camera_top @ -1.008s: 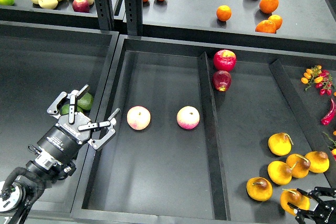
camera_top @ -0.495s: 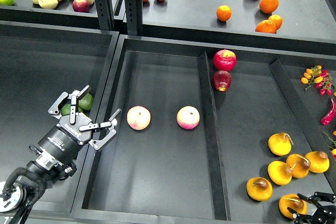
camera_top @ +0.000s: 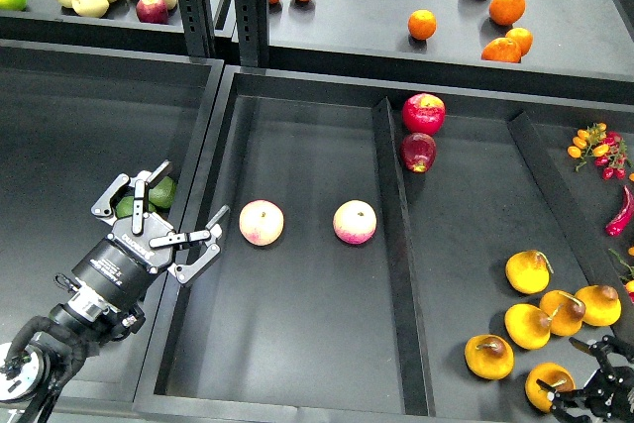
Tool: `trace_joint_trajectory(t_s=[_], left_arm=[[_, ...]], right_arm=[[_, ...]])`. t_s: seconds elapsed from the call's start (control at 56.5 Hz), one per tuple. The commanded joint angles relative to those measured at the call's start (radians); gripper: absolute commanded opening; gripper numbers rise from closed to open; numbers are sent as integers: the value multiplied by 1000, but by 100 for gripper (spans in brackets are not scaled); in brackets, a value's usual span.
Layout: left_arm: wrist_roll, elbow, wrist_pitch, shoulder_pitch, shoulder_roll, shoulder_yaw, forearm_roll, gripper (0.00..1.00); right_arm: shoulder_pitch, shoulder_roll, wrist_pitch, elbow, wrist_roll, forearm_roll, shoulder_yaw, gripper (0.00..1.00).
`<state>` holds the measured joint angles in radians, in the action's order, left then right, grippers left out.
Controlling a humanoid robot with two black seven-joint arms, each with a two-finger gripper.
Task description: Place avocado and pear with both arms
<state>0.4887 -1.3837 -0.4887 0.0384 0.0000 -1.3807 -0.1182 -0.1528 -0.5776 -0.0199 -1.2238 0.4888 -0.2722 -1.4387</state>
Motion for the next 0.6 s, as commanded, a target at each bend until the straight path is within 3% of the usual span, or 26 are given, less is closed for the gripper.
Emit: trace_joint_trajectory(t_s=[0.0,0.265,0.495,0.584], left_arm=[[0,0,0,0,0,5,0,99],[0,0,0,14,0,14,2,99],[0,0,0,18,0,19,2,99],[0,6,0,20,0,14,6,99]], right_arm=[[128,96,-64,-25,0,-21,-66,98],[364,295,-130,-22,0,-10,-89,99],[410,570,-134,-16,0,106,-78,99],[415,578,-121,23,0,182,-89,99]])
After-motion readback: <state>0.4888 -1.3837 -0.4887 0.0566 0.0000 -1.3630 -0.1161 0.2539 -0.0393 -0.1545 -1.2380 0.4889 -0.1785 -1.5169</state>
